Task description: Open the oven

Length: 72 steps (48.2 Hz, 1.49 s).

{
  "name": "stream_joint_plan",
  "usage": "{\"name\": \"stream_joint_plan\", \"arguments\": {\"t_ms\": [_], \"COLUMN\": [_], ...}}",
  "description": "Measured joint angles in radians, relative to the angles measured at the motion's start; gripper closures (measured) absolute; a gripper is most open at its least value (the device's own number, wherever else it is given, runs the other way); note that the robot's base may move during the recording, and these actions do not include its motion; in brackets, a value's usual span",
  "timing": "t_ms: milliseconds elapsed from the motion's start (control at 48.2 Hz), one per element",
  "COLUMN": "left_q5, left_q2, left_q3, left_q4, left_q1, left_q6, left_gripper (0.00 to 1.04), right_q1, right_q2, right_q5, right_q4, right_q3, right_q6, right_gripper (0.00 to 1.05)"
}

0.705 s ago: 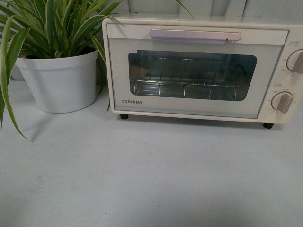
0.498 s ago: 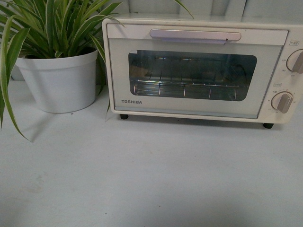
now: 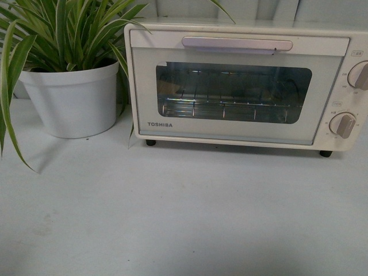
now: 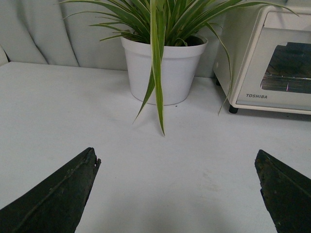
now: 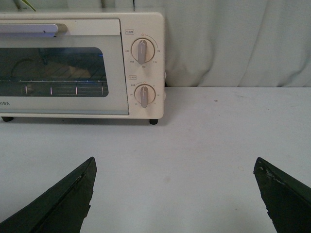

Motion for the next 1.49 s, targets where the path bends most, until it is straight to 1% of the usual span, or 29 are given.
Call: {"name": "stream_joint_plan", "arguments": {"t_ms": [62,104,207,270,311,415,477,602,747,975,1224,1494], "left_q5": [-0.108,-0.138,-0.135,-0.13,-0.128,-0.117,-0.112,-0.075,-0.051,-0.04,-0.041,-0.047], "left_q2": [0.048,0.095,0.216,0.351,0.409,0.665,0.815,1.059,1.307,1.514,1.634,1.73], "left_q3": [0.023,0.029,0.053,0.09,0.108,0.185,0.242,0.342,0.465,0.615,0.701,0.768], "left_q4": [-0.082,-0.091,-0.063,0.01,0.048,0.206,0.278,0.385,0.45,0.46,0.47,0.462], "left_q1": [-0.042,-0.066,-0.129,-0.191,-0.216,-0.318,-0.38,-0.463,-0.503,-0.554,-0.576,-0.586], "left_q6": [-0.087,-0.163,-0.307,-0.429,-0.475,-0.649,-0.719,-0.821,-0.918,-0.994,-1.094,-1.165], "left_gripper": [0.06,0.06,0.06,0.06,0.06,0.06,0.06,0.06,0.06,0.06,0.06,0.07], "right_q1": [0.0,0.0,0.0,0.0,0.0,0.0,0.0,0.0,0.0,0.0,0.0,0.0], "right_q2": [0.0,0.0,0.0,0.0,0.0,0.0,0.0,0.0,0.0,0.0,0.0,0.0], "right_q5": [0.0,0.0,0.0,0.0,0.0,0.0,0.0,0.0,0.0,0.0,0.0,0.0], "right_q4": [0.0,0.0,0.0,0.0,0.0,0.0,0.0,0.0,0.0,0.0,0.0,0.0], "right_q3": [0.0,0.0,0.0,0.0,0.0,0.0,0.0,0.0,0.0,0.0,0.0,0.0], "right_q6": [0.0,0.0,0.0,0.0,0.0,0.0,0.0,0.0,0.0,0.0,0.0,0.0], "right_gripper": [0.09,0.09,0.09,0.09,0.09,0.09,0.09,0.09,0.09,0.09,0.09,0.09]}}
